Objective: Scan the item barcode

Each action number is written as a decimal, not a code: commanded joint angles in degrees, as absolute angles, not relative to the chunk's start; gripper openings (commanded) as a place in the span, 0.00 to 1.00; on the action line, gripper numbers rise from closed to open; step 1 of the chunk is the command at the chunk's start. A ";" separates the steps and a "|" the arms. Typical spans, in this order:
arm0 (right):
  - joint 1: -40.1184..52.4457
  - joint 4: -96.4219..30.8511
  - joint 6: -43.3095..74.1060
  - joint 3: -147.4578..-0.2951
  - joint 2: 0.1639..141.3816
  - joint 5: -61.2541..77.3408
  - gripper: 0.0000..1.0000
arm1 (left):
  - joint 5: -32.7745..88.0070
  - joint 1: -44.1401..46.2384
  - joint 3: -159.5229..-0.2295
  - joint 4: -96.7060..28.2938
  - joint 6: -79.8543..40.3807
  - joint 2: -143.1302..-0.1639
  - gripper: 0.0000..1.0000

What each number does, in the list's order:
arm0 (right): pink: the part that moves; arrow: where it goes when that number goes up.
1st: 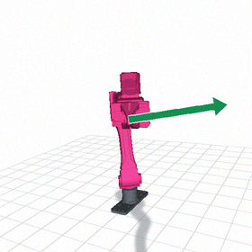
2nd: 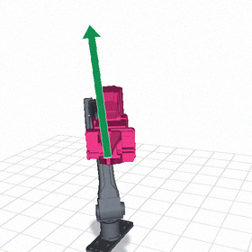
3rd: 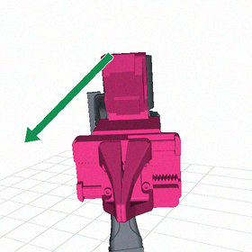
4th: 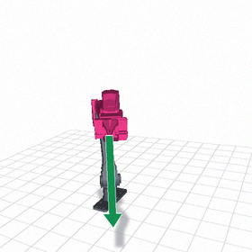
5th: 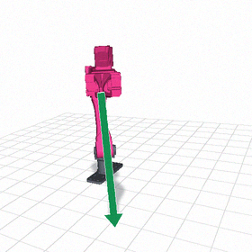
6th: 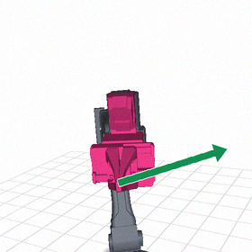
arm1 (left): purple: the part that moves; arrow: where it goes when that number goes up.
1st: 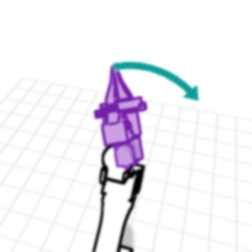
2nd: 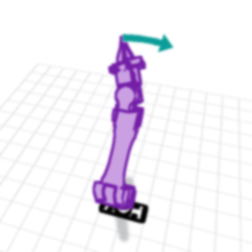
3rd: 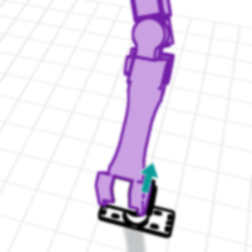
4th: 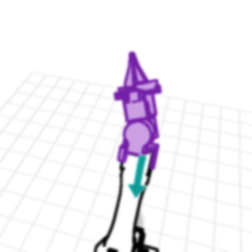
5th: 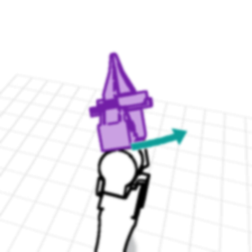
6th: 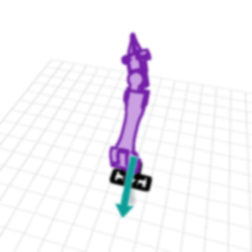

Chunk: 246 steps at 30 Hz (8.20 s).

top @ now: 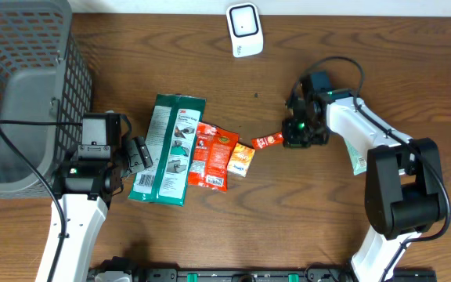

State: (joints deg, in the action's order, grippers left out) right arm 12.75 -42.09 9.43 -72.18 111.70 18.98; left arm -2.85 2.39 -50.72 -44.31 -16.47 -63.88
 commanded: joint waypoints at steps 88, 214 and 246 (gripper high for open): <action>22.20 -44.71 -11.18 -70.50 111.22 6.31 0.44 | -2.52 2.22 -51.55 -44.27 -16.58 -63.99 0.85; 20.29 -53.47 7.29 -161.45 159.26 0.67 0.01 | -2.52 2.22 -51.55 -44.29 -16.58 -63.99 0.85; 18.65 -80.07 9.10 -161.58 139.46 0.36 0.01 | -2.52 2.22 -51.55 -44.29 -16.58 -63.99 0.85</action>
